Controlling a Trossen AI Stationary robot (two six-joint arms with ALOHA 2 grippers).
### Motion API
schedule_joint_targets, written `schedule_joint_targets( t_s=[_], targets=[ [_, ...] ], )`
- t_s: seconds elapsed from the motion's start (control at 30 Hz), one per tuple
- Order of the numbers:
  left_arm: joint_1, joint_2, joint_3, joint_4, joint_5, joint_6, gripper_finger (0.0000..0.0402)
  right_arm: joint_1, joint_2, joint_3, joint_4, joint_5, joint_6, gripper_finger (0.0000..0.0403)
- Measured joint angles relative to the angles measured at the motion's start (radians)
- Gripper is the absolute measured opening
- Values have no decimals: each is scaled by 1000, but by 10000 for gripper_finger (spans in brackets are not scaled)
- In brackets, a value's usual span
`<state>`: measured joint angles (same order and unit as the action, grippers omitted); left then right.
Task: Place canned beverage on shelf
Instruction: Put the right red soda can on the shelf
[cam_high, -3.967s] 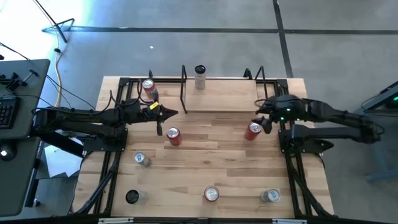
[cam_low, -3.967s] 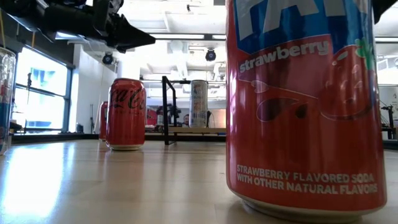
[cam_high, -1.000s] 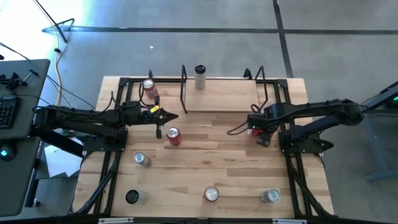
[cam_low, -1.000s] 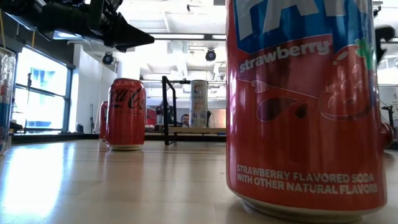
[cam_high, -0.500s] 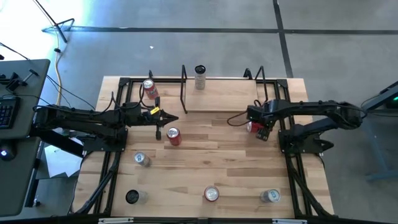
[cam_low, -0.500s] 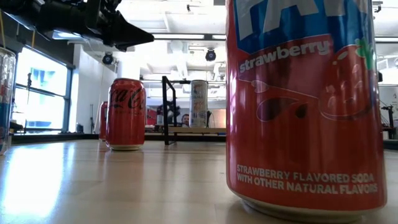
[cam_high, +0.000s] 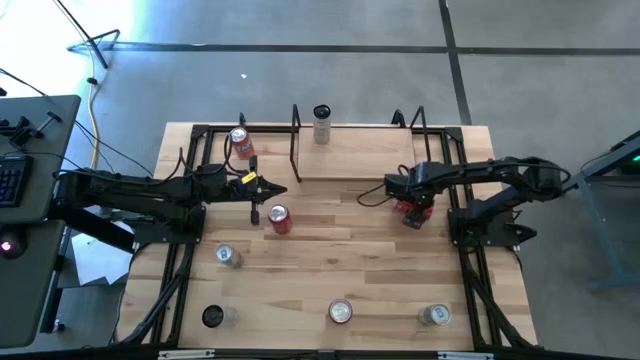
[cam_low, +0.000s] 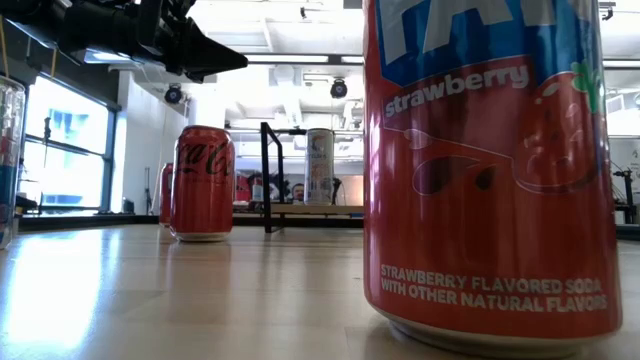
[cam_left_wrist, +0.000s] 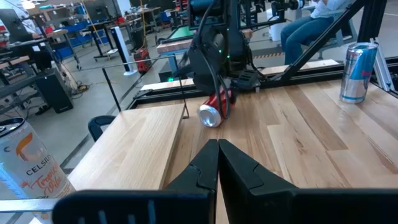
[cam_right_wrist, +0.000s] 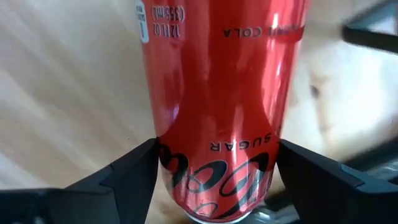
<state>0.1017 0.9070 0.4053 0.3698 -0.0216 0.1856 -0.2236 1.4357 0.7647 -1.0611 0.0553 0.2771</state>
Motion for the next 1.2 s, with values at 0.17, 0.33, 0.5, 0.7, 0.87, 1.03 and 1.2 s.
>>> schedule_joint_targets(
  t_s=[0.17, 0.33, 0.5, 0.7, 0.87, 1.03, 1.2],
  targets=[
    [0, 0, 0, 0, 1, -1, 3, 42, 0, 15, 70, -74, 151, 296],
    [0, 0, 0, 0, 2, -16, 3, 94, -3, 30, 213, -141, 263, 295],
    [0, 0, 0, -4, 3, -17, 3, 129, -3, 36, 407, -176, 358, 284],
    [0, 0, 0, -7, 3, -17, 3, 136, -3, 35, 516, -181, 503, 279],
    [0, 0, 0, -7, 3, -18, 3, 142, -4, 35, 525, -179, 476, 278],
    [0, 0, 0, -7, 3, -18, 3, 146, -5, 52, 481, -247, 473, 276],
    [0, 0, 0, -6, 3, -18, 3, 143, -6, 179, 210, -325, 477, 275]
  ],
)
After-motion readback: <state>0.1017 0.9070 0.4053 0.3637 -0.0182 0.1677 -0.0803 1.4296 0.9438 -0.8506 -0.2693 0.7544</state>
